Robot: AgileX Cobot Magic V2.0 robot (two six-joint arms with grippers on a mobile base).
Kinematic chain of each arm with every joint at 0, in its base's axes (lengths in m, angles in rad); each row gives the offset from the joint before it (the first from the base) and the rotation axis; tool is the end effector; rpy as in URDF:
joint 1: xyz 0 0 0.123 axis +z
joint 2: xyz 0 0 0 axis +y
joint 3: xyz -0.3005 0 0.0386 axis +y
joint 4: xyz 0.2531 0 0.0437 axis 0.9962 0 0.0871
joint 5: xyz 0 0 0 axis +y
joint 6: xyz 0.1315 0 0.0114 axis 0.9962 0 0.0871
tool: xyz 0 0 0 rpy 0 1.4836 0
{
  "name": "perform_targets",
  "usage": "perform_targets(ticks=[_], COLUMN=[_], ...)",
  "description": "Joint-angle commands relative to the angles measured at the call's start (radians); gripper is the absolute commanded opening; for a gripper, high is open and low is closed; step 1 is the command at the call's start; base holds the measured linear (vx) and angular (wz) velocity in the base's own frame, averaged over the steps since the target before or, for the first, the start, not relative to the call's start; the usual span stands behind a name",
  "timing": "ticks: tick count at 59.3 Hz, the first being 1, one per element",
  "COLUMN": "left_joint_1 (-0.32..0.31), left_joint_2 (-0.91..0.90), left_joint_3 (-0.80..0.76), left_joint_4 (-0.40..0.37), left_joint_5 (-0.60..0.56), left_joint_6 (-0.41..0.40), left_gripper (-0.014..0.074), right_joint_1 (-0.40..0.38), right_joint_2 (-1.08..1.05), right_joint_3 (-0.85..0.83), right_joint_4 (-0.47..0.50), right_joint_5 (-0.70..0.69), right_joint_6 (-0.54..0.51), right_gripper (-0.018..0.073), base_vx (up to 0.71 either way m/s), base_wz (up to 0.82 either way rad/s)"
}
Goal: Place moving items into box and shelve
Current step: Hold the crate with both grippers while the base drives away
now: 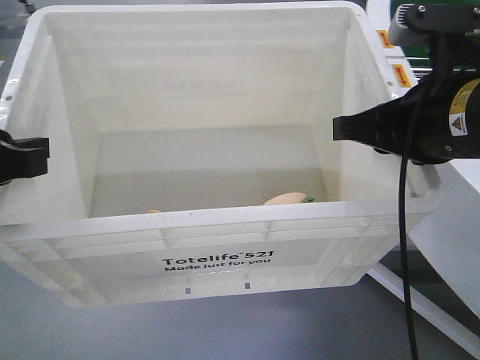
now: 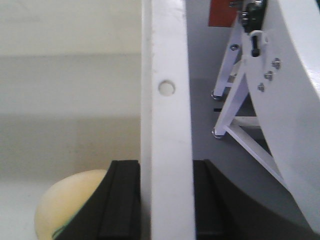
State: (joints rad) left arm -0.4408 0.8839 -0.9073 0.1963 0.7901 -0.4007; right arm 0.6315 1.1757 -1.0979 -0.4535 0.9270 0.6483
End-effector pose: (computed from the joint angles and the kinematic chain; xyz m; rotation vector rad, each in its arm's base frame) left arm 0.1830 -0.0661 0.3482 0.1253 2.2391 -0.2265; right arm 0.2337 0.1136 0.3449 -0.1594 2.3600 0.0392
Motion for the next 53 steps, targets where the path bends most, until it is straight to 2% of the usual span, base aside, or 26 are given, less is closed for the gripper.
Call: perform_targets(ticks=[1, 53], left_joint_1=[-0.014, -0.014], left_joint_2=[-0.024, -0.024], left_joint_3=[-0.05, -0.05], left_joint_4=[-0.008, -0.008], left_joint_5=[-0.191, -0.191], left_joint_6=[0.022, 0.022], left_gripper=[0.0015, 0.0015], right_joint_1=[-0.001, -0.001], right_joint_2=[-0.026, -0.026], right_joint_3=[-0.038, -0.038], right_joint_4=[-0.073, -0.073], right_joint_5=[-0.123, -0.123], right_joint_6=[-0.01, -0.01], right_gripper=[0.0099, 0.0099], base_vx=[-0.11, -0.1], base_wz=[0.61, 0.62])
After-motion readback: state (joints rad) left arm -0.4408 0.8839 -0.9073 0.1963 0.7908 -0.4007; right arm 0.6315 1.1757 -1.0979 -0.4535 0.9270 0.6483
